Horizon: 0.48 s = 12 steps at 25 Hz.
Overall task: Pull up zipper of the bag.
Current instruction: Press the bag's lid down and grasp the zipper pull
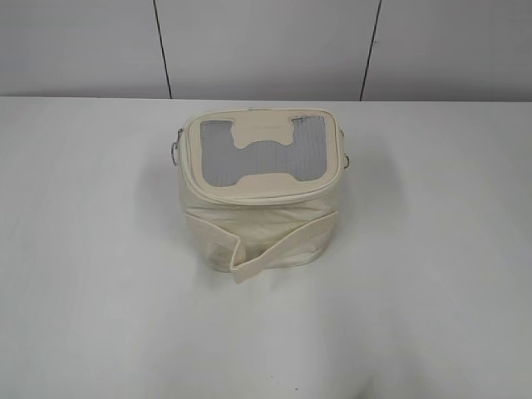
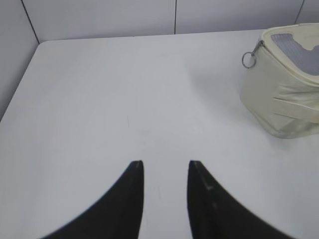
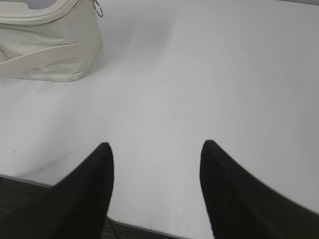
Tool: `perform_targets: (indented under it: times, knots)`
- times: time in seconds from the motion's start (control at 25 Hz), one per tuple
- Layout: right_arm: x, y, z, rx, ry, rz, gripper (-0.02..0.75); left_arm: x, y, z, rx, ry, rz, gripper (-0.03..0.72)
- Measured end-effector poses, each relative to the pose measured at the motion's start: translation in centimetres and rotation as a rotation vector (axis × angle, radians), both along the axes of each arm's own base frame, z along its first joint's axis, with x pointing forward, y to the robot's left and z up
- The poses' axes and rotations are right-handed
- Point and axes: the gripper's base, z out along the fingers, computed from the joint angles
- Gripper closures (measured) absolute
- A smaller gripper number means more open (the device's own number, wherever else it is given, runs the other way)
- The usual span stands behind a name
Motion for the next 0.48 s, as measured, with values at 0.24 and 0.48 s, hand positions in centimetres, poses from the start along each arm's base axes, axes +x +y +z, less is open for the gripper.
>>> perform_targets:
  times: [0.24, 0.48]
  knots:
    - [0.0, 0.0, 0.0, 0.0, 0.0, 0.0, 0.297, 0.0, 0.0, 0.0, 0.0, 0.0, 0.0, 0.46]
    - [0.0, 0.0, 0.0, 0.0, 0.0, 0.0, 0.297, 0.0, 0.0, 0.0, 0.0, 0.0, 0.0, 0.46]
